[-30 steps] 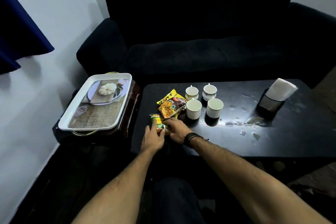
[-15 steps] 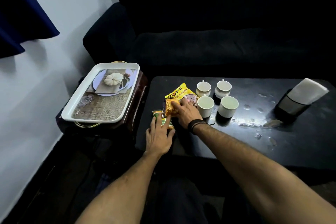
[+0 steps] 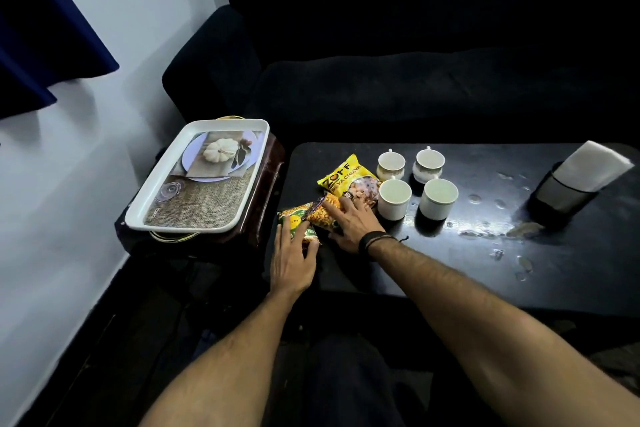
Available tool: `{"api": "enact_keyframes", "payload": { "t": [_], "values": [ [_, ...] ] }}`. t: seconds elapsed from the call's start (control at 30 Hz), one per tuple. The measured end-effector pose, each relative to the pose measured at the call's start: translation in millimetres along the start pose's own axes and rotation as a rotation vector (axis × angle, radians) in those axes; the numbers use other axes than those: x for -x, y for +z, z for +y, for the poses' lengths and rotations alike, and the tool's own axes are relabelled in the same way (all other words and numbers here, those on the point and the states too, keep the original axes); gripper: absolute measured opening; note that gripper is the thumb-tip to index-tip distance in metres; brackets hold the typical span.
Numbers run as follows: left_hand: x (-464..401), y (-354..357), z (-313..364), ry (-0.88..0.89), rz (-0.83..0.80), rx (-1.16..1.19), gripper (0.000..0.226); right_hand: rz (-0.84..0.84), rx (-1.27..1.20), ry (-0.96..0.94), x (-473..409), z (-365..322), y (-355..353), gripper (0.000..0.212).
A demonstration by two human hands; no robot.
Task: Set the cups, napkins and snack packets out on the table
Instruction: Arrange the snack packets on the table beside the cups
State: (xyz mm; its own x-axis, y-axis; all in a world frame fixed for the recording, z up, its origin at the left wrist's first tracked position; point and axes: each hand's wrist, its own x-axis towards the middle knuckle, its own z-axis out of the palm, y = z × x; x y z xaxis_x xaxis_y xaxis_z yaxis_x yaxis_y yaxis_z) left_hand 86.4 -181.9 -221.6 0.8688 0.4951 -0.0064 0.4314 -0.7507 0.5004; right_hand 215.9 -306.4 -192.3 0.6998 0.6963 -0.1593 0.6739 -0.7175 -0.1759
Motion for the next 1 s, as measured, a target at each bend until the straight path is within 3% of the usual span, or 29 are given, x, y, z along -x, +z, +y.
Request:
{"api": "enact_keyframes", "payload": {
  "t": [0.17, 0.23, 0.33, 0.4, 0.47, 0.57, 0.7, 0.87, 1.0],
  "values": [
    [-7, 8, 3, -0.057, 0.074, 0.071, 0.067, 0.130, -0.096, 0.083, 36, -11, 29, 0.083],
    [-7, 13, 7, -0.060, 0.092, 0.038, 0.071, 0.164, -0.188, 0.071, 41, -11, 28, 0.076],
    [-7, 20, 8, -0.054, 0.132, -0.008, 0.078, 0.375, -0.359, 0.042, 31, -7, 9, 0.060],
    [-7, 24, 6, -0.045, 0.149, -0.058, 0.082, 0.499, -0.295, 0.050, 13, -5, -6, 0.058],
    [-10, 26, 5, -0.044, 0.160, -0.106, 0.082, 0.451, -0.131, 0.049, -10, -3, -21, 0.054],
    [-18, 26, 4, -0.024, 0.140, -0.136, 0.081, 0.156, 0.134, 0.106, -44, 7, -33, 0.052],
    [-22, 25, 2, -0.001, 0.135, -0.155, 0.082, -0.183, 0.108, 0.242, -69, 17, -26, 0.076],
    [-25, 30, 0, 0.017, 0.114, -0.174, 0.084, -0.092, 0.144, 0.192, -85, 22, -12, 0.083],
    [-31, 30, -2, 0.039, 0.095, -0.189, 0.086, 0.012, 0.013, 0.214, -100, 17, -12, 0.069]
  ]
}}
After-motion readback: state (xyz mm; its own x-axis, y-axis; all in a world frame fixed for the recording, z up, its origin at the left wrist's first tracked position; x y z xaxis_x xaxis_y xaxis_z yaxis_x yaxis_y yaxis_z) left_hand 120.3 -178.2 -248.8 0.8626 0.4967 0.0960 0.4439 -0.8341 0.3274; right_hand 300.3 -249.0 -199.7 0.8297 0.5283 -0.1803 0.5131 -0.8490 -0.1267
